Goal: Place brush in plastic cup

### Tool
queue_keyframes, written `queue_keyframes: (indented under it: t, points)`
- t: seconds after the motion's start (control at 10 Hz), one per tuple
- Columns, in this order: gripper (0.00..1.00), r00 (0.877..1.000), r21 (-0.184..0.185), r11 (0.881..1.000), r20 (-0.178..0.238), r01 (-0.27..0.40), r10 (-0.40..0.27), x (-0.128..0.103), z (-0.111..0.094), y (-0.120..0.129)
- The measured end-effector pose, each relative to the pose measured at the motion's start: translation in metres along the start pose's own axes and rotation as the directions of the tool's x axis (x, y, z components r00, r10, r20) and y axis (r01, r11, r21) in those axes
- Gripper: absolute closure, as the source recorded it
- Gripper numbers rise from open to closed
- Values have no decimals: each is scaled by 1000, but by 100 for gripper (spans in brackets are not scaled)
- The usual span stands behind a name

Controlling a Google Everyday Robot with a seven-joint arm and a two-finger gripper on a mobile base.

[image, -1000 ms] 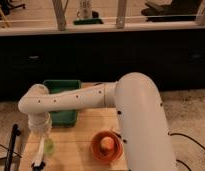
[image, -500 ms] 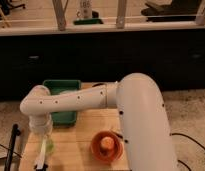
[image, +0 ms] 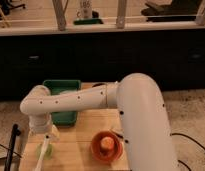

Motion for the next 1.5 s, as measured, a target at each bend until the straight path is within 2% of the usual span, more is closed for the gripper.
queue_keyframes:
  t: [0.5,1.1,1.5]
  points:
    - [20,1000,-5,1000,2,1,0,2,-3,2]
    - [20,1000,-30,1000,3,5,-5,6,-12,-2]
    - [20,1000,-23,1000,-14,14,-14,9,-15,-6]
